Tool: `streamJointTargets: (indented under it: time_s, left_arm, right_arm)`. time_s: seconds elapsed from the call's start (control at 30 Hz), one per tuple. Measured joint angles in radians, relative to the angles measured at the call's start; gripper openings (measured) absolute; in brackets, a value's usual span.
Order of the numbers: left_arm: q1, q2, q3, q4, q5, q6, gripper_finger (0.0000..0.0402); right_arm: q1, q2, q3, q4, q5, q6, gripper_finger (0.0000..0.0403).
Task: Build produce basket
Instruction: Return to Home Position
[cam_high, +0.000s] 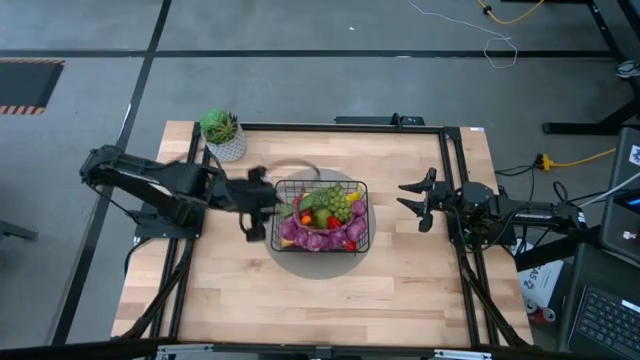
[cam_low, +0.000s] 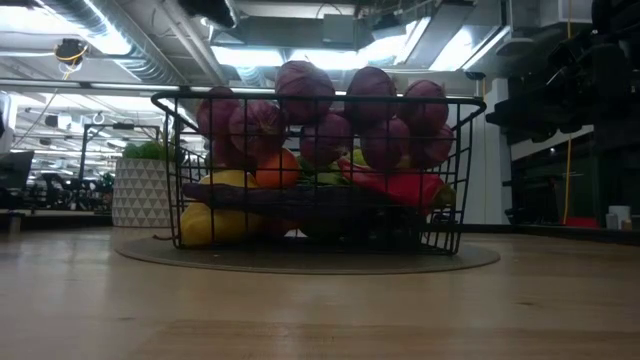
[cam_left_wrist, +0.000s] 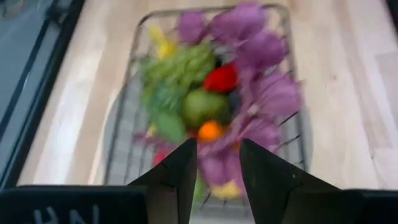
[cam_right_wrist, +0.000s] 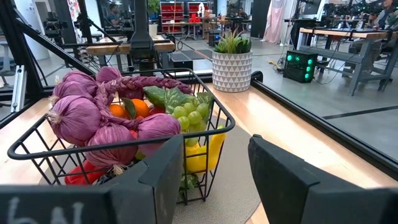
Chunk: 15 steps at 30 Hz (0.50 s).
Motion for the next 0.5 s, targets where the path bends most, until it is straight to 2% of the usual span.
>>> streamJointTargets:
  time_s: [0.17,0.37,0.5]
  left_arm:
    - [0.056,-0.111,0.001,-0.115,-0.007,-0.065,0.0115]
    - [0.107,-0.261,0.001,-0.156,-0.005,-0.033,0.0115]
    - [0.127,-0.36,0.001,-0.173,0.053,0.005,0.0115]
  right_arm:
    - [0.0,0.0,0.0,0.0,0.0,0.0,0.0184]
    - [0.0,0.0,0.0,0.0,0.0,0.0,0.0184]
    - [0.0,0.0,0.0,0.0,0.0,0.0,0.0184]
